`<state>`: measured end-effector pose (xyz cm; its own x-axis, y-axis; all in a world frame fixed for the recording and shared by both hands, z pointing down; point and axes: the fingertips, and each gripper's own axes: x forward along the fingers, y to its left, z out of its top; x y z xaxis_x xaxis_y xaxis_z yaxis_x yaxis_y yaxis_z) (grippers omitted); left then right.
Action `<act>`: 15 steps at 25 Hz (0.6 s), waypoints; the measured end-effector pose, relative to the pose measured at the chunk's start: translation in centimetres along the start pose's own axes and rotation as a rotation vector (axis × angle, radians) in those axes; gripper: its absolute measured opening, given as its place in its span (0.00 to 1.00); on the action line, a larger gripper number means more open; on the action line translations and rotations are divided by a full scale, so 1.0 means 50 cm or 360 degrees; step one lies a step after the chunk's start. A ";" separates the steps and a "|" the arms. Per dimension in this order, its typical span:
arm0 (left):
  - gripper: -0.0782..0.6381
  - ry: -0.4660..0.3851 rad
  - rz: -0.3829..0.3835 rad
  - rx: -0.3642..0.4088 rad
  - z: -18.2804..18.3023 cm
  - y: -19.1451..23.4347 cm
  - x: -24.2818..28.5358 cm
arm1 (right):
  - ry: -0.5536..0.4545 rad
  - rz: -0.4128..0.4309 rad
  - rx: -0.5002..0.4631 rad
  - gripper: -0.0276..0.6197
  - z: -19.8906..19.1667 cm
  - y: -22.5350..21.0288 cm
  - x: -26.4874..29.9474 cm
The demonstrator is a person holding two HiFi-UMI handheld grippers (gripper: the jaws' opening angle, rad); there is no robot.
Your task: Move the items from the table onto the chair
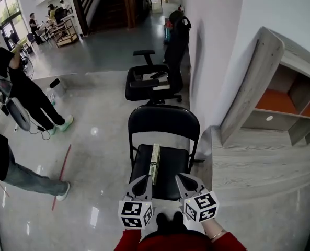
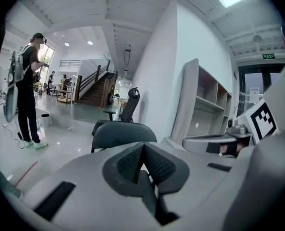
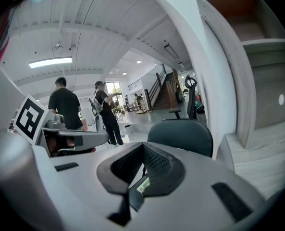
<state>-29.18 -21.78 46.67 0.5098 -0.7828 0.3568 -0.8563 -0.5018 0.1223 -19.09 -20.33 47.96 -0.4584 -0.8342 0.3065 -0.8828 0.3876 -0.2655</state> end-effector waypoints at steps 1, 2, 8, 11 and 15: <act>0.12 -0.0005 -0.0003 0.0003 0.000 -0.001 -0.001 | 0.0000 -0.0001 0.0003 0.05 0.001 0.000 0.000; 0.12 -0.0011 -0.0007 0.0003 0.001 -0.002 -0.003 | -0.0001 -0.0003 0.0007 0.05 0.001 -0.001 -0.001; 0.12 -0.0095 -0.0072 -0.0007 0.017 0.000 -0.014 | -0.0047 0.0010 0.0020 0.05 0.015 -0.005 -0.001; 0.12 -0.0171 -0.0114 0.0012 0.041 -0.002 -0.025 | -0.0113 0.0057 -0.0015 0.05 0.036 0.002 -0.011; 0.12 -0.0270 -0.0161 0.0054 0.078 -0.012 -0.048 | -0.0192 0.0110 -0.0083 0.05 0.068 0.013 -0.036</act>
<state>-29.58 -21.05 42.14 0.6022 -0.7772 0.1825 -0.7982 -0.5909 0.1171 -18.50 -19.93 44.12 -0.5053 -0.8448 0.1761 -0.8552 0.4628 -0.2334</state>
